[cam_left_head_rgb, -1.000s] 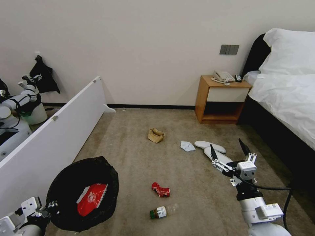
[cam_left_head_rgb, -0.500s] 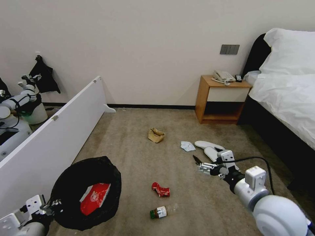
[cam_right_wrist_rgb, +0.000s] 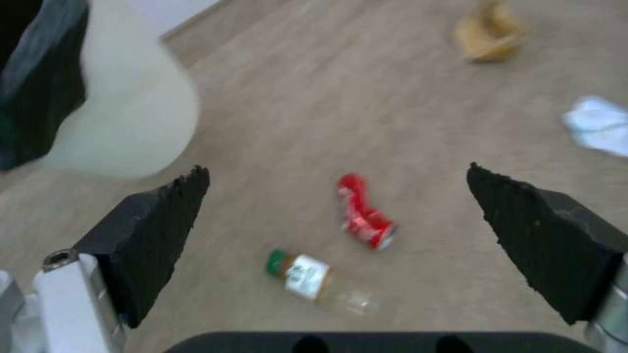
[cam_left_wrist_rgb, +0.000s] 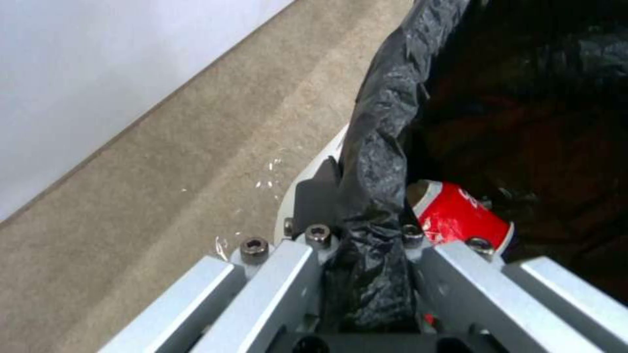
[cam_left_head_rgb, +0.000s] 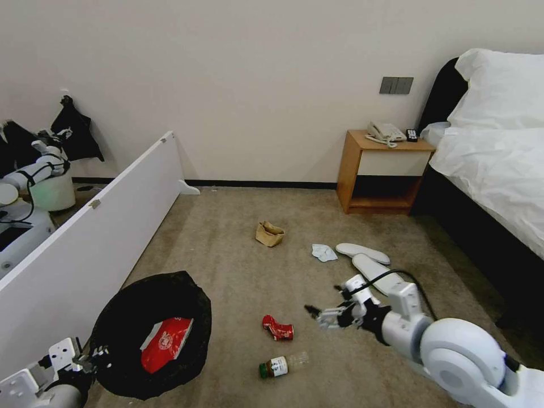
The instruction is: Pick up the trash bin, then pick up the garbage from the floor and place it into the trash bin.
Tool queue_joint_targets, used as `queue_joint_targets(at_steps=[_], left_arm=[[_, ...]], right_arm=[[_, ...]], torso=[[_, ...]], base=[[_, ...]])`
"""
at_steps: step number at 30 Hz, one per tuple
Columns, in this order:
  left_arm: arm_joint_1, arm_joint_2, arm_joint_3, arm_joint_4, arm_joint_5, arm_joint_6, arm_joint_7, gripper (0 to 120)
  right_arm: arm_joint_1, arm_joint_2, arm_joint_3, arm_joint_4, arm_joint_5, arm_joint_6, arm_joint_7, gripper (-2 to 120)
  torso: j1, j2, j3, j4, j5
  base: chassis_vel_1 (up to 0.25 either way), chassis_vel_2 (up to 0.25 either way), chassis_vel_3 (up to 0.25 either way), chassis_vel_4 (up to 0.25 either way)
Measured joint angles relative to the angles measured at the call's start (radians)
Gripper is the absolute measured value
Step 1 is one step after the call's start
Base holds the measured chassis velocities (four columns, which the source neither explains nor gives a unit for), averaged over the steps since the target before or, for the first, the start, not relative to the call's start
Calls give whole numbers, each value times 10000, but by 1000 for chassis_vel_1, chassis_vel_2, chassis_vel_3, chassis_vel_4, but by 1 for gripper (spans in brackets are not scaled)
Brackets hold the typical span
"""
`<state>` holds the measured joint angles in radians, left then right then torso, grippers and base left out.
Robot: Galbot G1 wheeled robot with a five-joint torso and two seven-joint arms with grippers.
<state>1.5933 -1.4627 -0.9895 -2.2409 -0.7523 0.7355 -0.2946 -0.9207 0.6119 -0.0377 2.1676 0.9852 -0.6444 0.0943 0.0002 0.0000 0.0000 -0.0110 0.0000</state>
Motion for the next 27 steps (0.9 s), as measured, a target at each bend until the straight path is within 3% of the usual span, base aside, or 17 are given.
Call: queue_joint_targets(at_steps=[4,11,20,27], left_arm=[[0,-95,-52,3,54,0,11,2],[35,-184,-222,11,106,-1,39,2],[70,-183,-432,1,63,0,64,2],[54,-183,-445,72,59,0,81,2]], right_arm=[[1146,184,-1407,-864,-707,3,-1232,100],[2803,1034,-3547,-2206,-2249,409,-2328,100],[3431,1506,-4976,-3454,-4395,1634,-3360,100],[3315,1531,-5216,-4024,-5138,2241,-3631,100]], torso=[[0,0,0,-3,-1],[0,0,0,1,0],[0,0,0,-1,-1],[0,0,0,-2,-1]], base=[[0,0,0,0],[0,0,0,0],[0,0,0,0],[0,0,0,0]])
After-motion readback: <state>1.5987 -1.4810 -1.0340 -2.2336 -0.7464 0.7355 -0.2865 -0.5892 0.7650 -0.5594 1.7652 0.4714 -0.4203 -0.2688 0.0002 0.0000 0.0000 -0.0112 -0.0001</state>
